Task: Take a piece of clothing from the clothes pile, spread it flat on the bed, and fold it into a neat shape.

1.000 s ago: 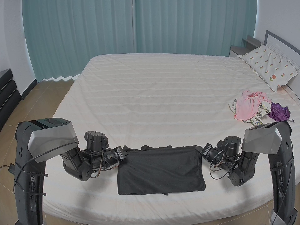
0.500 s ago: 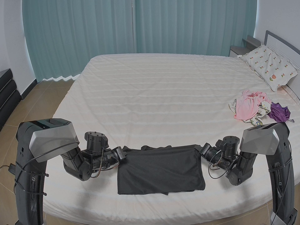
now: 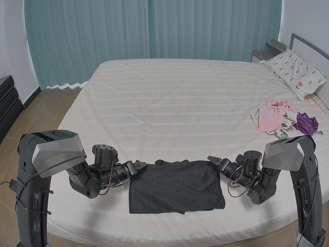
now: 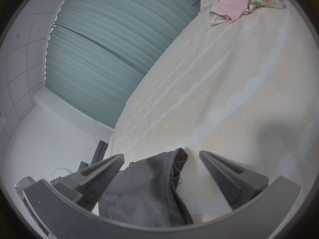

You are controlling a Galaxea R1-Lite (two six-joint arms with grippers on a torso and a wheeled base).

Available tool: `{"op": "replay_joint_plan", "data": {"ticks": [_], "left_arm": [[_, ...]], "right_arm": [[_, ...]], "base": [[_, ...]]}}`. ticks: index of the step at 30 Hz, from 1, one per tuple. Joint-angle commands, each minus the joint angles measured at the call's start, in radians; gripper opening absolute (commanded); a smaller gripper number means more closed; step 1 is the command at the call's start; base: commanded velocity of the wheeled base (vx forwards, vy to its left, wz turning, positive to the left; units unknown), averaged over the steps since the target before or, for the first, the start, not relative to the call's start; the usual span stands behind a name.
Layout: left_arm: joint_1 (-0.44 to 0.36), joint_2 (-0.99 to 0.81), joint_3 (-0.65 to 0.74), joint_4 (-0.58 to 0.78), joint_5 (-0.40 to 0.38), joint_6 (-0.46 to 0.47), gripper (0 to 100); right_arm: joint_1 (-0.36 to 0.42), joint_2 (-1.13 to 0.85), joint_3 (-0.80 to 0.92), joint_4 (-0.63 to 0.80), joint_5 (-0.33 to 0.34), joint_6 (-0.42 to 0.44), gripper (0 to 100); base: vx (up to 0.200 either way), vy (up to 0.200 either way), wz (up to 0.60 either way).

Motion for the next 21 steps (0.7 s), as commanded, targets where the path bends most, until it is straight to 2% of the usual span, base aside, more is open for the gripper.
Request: {"op": "replay_joint_plan", "data": {"ticks": [1,3,8,14,15,21], "left_arm": [[0.000,0.001,-0.001,0.000,0.000,-0.002,100],[0.000,0.001,-0.003,0.000,0.000,-0.003,100],[-0.002,0.001,-0.044,-0.025,0.000,-0.083,100],[-0.008,0.020,-0.058,-0.031,0.009,-0.083,100],[-0.008,0.020,-0.058,-0.031,0.009,-0.083,0],[-0.017,0.060,-0.107,-0.025,0.099,-0.080,0]], "right_arm": [[-0.003,0.001,-0.001,0.002,0.002,0.002,100],[-0.004,0.000,-0.001,0.002,0.002,0.005,100],[-0.007,0.000,-0.004,0.003,0.003,0.010,100],[-0.007,0.000,-0.004,0.003,0.003,0.010,100],[-0.007,0.000,-0.004,0.003,0.003,0.010,100],[-0.007,0.000,-0.003,0.002,0.002,0.010,100]], "base": [[0.000,0.000,0.00],[0.000,0.000,0.00],[0.000,0.000,0.00],[0.000,0.000,0.00],[0.000,0.000,0.00],[0.000,0.000,0.00]]}}
